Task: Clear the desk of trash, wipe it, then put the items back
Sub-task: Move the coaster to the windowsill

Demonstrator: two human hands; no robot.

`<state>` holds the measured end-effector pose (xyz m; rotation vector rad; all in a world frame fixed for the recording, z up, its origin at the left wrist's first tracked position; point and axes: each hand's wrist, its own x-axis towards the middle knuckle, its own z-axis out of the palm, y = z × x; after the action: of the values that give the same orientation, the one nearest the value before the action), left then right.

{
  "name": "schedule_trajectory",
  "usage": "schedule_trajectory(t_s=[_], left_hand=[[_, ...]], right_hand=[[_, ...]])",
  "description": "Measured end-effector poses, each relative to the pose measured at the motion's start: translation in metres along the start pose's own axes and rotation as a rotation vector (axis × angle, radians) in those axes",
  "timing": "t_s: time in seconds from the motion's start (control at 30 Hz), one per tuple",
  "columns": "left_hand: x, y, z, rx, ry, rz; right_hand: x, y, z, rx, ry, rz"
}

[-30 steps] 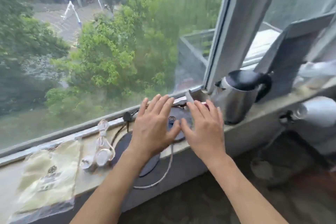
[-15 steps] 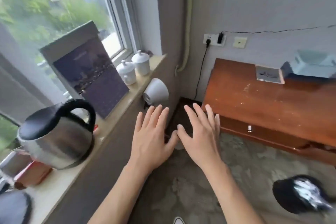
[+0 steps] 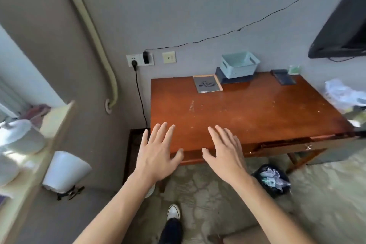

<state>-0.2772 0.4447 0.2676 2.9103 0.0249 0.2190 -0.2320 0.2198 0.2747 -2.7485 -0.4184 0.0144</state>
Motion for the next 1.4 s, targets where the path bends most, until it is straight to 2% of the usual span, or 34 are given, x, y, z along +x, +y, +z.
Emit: schedule_trajectory(t_s=[0.37, 0.8, 1.03, 1.23, 1.33, 1.4], left_hand=[[0.221, -0.010, 0.029, 0.067, -0.167, 0.143], [0.376, -0.002, 0.125, 0.105, -0.286, 0.101], [0.476, 0.022, 0.203, 0.046, -0.396, -0.078], [0.542, 0.026, 0.272, -0.023, -0.527, -0.305], [0.560, 0.027, 0.296, -0.068, -0.532, -0.421], [0.567, 0.029, 0.306, -0.098, -0.492, -0.476]], right_hand=[[0.178, 0.047, 0.003, -0.166, -0.086, 0.182], [0.345, 0.134, 0.037, -0.237, -0.116, 0.129], [0.464, 0.210, 0.078, -0.172, -0.200, 0.098], [0.536, 0.255, 0.128, -0.028, -0.334, 0.158], [0.552, 0.270, 0.148, 0.001, -0.352, 0.200], [0.555, 0.276, 0.157, -0.013, -0.303, 0.190]])
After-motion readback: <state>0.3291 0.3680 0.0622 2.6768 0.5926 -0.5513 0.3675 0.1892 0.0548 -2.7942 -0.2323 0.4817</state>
